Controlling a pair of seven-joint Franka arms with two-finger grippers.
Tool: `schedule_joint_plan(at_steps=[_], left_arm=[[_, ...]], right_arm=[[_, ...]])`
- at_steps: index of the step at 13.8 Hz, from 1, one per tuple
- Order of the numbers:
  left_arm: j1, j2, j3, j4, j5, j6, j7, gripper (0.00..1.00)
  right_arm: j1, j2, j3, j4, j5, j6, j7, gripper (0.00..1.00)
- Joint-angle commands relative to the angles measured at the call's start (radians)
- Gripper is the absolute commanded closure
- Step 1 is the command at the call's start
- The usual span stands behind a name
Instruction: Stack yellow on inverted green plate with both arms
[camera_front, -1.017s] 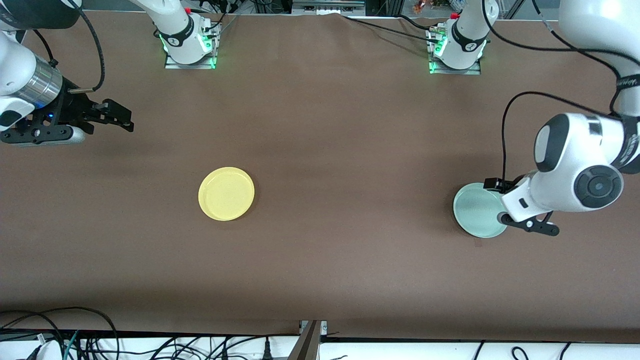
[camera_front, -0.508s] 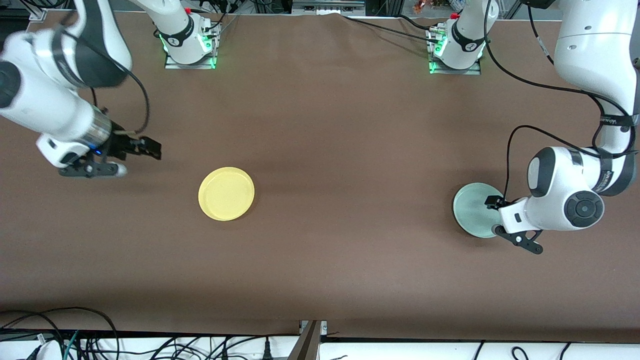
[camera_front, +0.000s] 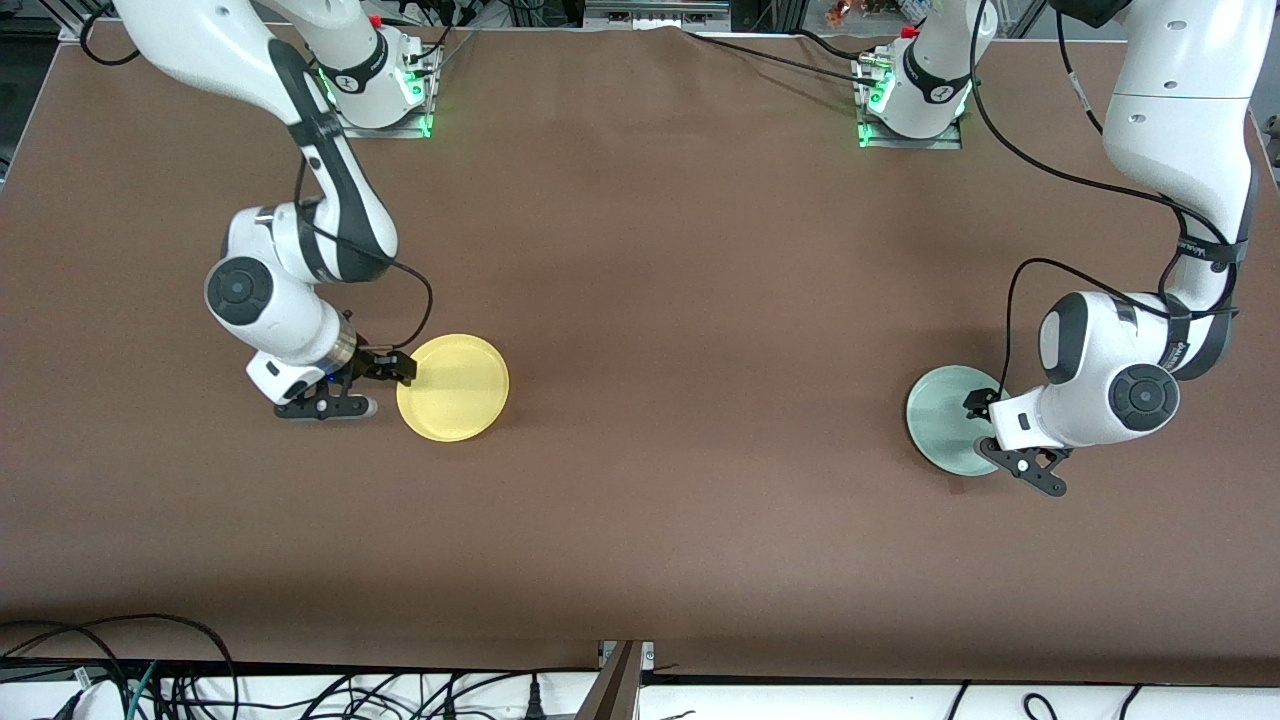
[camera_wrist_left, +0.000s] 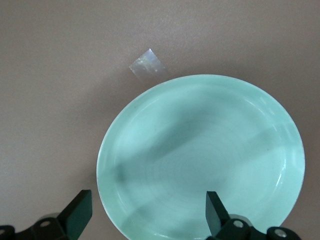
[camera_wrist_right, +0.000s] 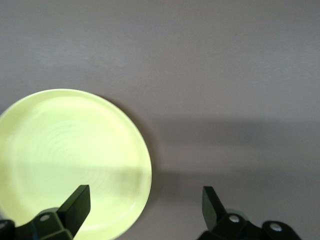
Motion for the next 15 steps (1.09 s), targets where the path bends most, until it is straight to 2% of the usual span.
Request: schedule_joint_plan(at_steps=[1, 4, 7, 8, 9, 11, 12, 15], left_arm=[[0.030, 0.004, -0.007, -0.019, 0.016, 0.046, 0.061, 0.00], [0.035, 0.025, -0.007, -0.020, 0.016, 0.096, 0.089, 0.00], [0.048, 0.050, -0.007, -0.020, 0.016, 0.134, 0.089, 0.00], [0.048, 0.052, -0.007, -0.019, 0.016, 0.137, 0.093, 0.10], [0.050, 0.052, -0.007, -0.019, 0.016, 0.137, 0.100, 0.48], [0.050, 0.052, -0.007, -0.019, 0.016, 0.133, 0.112, 0.87], [0.051, 0.050, -0.007, -0.019, 0.016, 0.129, 0.142, 1.00], [0.055, 0.045, -0.006, -0.017, 0.016, 0.125, 0.182, 1.00]], right_arm=[[-0.003, 0.055, 0.000, 0.045, 0.023, 0.009, -0.004, 0.13], [-0.002, 0.088, 0.003, 0.048, 0.084, 0.024, -0.010, 0.28], [0.001, 0.101, 0.006, 0.047, 0.086, 0.024, -0.010, 0.40], [0.001, 0.104, 0.006, 0.045, 0.086, 0.024, -0.010, 0.44], [0.001, 0.110, 0.006, 0.045, 0.086, 0.026, -0.010, 0.49], [0.001, 0.111, 0.006, 0.045, 0.084, 0.026, -0.013, 0.59], [0.001, 0.111, 0.006, 0.045, 0.084, 0.026, -0.021, 0.62], [0.001, 0.109, 0.006, 0.047, 0.084, 0.024, -0.021, 0.66]])
